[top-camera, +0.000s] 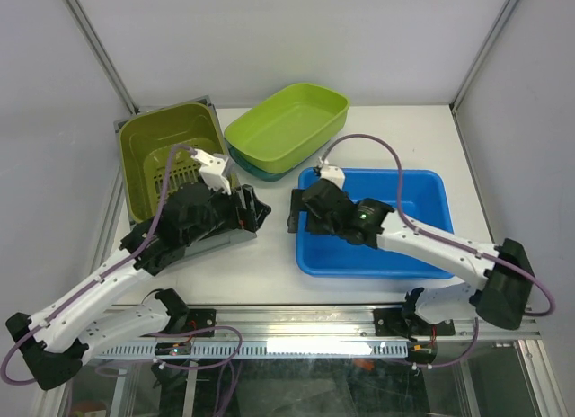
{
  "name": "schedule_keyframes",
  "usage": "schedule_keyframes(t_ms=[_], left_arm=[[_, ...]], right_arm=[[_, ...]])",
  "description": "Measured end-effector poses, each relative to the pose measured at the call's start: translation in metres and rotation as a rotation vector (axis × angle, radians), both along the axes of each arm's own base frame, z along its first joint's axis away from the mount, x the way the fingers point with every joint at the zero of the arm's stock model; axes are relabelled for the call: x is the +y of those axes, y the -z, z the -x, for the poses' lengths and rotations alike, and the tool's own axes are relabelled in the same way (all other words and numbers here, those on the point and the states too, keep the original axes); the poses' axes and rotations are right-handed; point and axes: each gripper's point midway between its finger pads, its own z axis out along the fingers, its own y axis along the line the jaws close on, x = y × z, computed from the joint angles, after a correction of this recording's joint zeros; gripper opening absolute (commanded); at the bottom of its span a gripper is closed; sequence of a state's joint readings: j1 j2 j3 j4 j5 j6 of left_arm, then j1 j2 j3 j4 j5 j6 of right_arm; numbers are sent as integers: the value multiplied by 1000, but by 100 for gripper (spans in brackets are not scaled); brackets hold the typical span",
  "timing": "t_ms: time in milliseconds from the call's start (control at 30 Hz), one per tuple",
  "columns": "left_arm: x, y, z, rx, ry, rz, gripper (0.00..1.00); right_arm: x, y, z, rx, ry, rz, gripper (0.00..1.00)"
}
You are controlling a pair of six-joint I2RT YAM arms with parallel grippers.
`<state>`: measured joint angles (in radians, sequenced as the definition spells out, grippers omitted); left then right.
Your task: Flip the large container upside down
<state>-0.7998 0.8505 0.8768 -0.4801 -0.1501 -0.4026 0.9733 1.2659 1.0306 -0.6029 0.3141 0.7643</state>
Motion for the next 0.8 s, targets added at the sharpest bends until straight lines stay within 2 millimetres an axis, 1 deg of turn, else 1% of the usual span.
schedule_keyframes(t_ms=[67,100,167,200,267,367,467,567,633,733,800], left_arm=[[8,-15,1,-19,-31,20,99],[11,-22,2,-29,-41,34,99],[18,-38,4,-55,-69,68,99],[20,-42,4,-63,-74,79,99],[23,-48,5,-71,-89,96,99],[25,-45,6,-56,-100,96,99],[25,-38,4,-39,-109,73,99],[30,-31,3,-25,-132,44,99],[31,-29,4,-20,-131,38,99],[30,-28,4,-16,-125,37,99],[28,-28,5,-15,-119,39,99]], right_arm=[[16,3,2,3,-3,24,92],[24,4,2,6,5,36,87],[36,8,0,13,29,62,81],[40,12,-2,17,44,74,77],[43,21,-7,24,74,105,71],[40,37,-13,35,115,180,65],[42,48,-20,44,134,236,52],[39,54,-22,56,146,275,33],[35,55,-21,60,149,292,21],[32,55,-19,62,148,300,0],[29,51,-18,60,145,304,0]])
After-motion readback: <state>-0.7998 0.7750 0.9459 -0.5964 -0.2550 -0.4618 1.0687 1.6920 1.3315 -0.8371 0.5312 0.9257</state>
